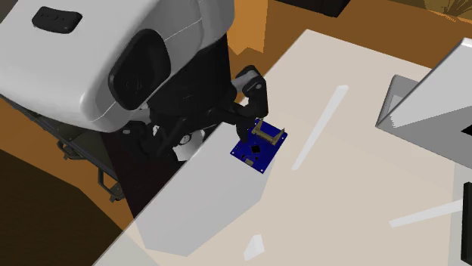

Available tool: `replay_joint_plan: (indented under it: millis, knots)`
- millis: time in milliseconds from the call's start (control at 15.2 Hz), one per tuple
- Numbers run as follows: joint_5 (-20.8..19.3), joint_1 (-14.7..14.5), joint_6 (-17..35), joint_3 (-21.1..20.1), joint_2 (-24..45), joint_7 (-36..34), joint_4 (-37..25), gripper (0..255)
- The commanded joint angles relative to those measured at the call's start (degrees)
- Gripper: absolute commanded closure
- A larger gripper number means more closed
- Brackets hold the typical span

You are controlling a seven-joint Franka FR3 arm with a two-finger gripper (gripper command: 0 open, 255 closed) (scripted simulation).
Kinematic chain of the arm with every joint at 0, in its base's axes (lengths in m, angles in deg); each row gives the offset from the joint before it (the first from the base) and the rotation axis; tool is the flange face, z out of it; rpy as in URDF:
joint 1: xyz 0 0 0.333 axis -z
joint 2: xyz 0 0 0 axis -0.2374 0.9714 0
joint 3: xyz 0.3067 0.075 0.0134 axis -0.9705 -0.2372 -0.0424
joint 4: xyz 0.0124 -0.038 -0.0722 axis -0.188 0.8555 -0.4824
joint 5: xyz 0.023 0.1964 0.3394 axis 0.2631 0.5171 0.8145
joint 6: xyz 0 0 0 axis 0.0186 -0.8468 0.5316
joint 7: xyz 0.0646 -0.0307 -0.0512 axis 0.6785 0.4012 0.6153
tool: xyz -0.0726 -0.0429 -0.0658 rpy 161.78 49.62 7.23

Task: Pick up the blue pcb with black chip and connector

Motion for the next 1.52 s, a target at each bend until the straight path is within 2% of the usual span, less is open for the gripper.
replay_joint_plan:
  millis: [0,594,1056,1452]
  knots:
    - [0.0,0.0,0.0,0.0,0.0,0.0,0.0,0]
    - [2.63,-7.57,13.34,-2.51,-1.1,7.93,15.17,0]
    - [5.22,-14.5,25.05,-4.69,0.97,14.06,25.34,0]
    - [5.64,-14.92,30.42,-4.86,3.21,14.59,28.49,0]
